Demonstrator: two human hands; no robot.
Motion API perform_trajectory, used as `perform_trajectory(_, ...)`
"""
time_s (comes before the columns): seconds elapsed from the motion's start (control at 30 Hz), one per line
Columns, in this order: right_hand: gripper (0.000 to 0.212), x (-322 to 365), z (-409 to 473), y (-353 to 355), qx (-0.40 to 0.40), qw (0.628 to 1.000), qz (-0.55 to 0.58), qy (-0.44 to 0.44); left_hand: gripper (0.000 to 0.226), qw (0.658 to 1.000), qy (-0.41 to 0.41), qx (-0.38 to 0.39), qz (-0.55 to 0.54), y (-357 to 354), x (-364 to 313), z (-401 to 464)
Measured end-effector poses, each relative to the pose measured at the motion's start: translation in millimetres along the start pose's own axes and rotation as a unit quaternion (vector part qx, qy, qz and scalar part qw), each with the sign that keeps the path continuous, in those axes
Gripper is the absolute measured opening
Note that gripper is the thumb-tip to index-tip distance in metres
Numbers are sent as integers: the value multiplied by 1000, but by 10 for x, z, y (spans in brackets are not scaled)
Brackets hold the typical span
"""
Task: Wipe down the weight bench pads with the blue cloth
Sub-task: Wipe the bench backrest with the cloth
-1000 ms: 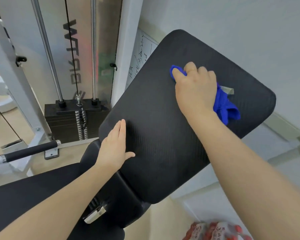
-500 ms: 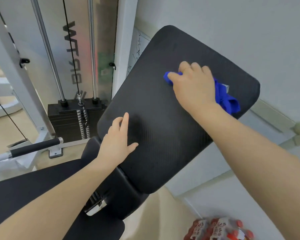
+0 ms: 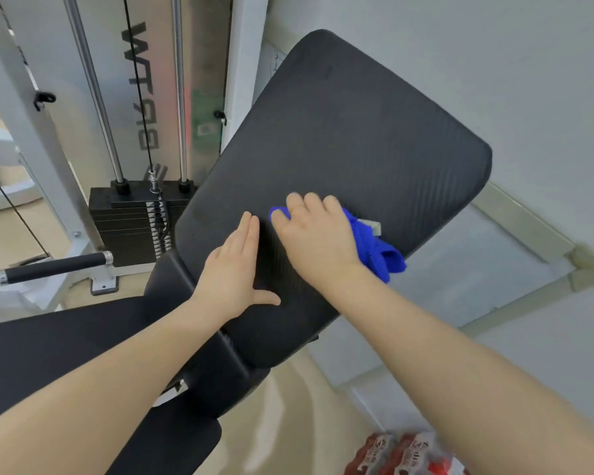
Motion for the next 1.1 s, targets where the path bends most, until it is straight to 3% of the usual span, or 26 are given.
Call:
perform_trajectory(0.07, 27, -532, 210, 271, -54, 995, -54, -58, 129, 1000, 4, 8, 18, 19, -45, -19)
perform_trajectory(0.17, 24, -1245, 295, 408, -44, 987, -19, -150, 131, 999, 11, 15, 37, 77, -116, -8)
perform_trajectory(0.3, 22, -1282, 220, 488, -83, 972, -62, -211, 125, 998, -15, 16, 51, 95, -189, -3)
perform_trajectory(0.37, 18, -928, 59, 421, -89, 976, -73, -186, 119, 998, -25, 18, 47, 75, -187, -26)
perform_trajectory(0.5, 23, -38, -480, 142, 14, 999, 6, -46, 115, 1000, -11, 12, 16, 32, -158, -87)
perform_trajectory(0.57, 20, 96, -586, 120, 39, 999, 36, 1, 113, 1000, 4, 13, 20, 6, -139, -107)
perform_trajectory(0.73, 12, -906, -238, 546, -100, 991, -7, -88, 105, 995, 55, 20, 78, -46, -40, -178)
perform_trajectory(0.87, 14, -1362, -173, 674, -111, 985, -21, -129, 101, 994, 88, 41, 59, -118, 73, -242)
perform_trajectory(0.97, 16, -871, -309, 513, -80, 992, -1, -96, 99, 995, 95, 30, -2, -127, 102, -280)
perform_trajectory(1.1, 8, 238, -672, 86, 46, 993, 98, 38, 99, 990, 92, 9, -108, -203, 131, -320)
Point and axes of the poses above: each hand's wrist, its own z-axis towards the middle knuckle, its own y-axis out of the back of the hand, x = y × z, the point moved 9 cm from there along z, towards the middle knuckle, and after that the axes turned 10 degrees about -x, right-handed, at the moved point
